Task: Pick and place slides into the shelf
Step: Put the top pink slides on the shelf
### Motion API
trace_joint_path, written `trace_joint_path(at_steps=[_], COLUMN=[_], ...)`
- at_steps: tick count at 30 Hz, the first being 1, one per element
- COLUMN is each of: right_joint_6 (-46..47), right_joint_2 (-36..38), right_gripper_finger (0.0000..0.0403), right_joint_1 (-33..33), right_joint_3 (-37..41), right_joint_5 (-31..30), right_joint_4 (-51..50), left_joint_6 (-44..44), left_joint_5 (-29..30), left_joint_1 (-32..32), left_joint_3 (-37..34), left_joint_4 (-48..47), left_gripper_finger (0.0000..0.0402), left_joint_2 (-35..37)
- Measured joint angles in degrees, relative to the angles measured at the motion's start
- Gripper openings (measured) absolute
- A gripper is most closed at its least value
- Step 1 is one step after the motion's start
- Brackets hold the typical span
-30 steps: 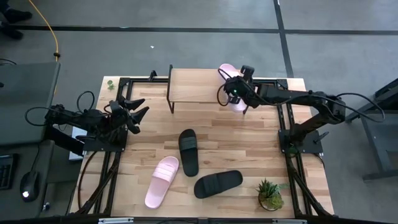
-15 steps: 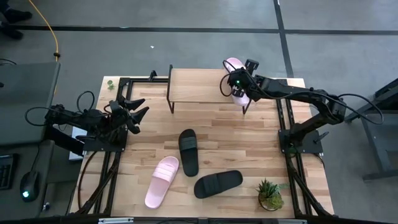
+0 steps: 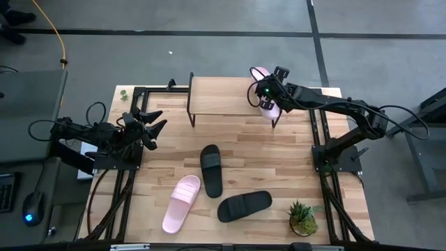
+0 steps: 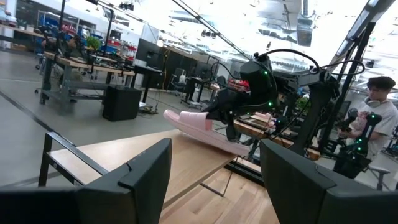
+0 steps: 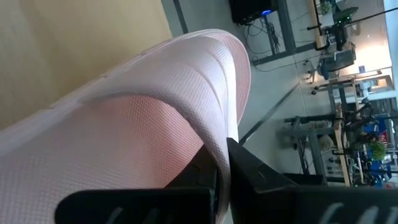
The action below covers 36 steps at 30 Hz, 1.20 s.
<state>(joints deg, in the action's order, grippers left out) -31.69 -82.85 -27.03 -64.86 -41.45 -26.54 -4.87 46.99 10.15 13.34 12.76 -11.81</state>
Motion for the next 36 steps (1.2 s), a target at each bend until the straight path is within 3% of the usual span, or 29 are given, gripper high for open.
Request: trace_joint_path(at_steps=[20, 36], right_joint_6=[2.99, 5.92], right_joint_2=[0.0, 0.04], right_gripper_finger=[0.0, 0.0], right_joint_1=[-0.52, -3.7], right_joint_3=[0.0, 0.0], right_joint_5=[0.07, 4.86], right_joint_4=[-3.63, -5.56], left_joint_6=[-0.14, -0.19], left_joint_5=[0.0, 0.0], left_joint_1=[0.0, 0.0], left_joint_3=[0.0, 0.0], left_joint_4=[0.01, 0.0], left_gripper_finger=[0.0225, 0.0225], left_joint_2=[0.0, 0.0])
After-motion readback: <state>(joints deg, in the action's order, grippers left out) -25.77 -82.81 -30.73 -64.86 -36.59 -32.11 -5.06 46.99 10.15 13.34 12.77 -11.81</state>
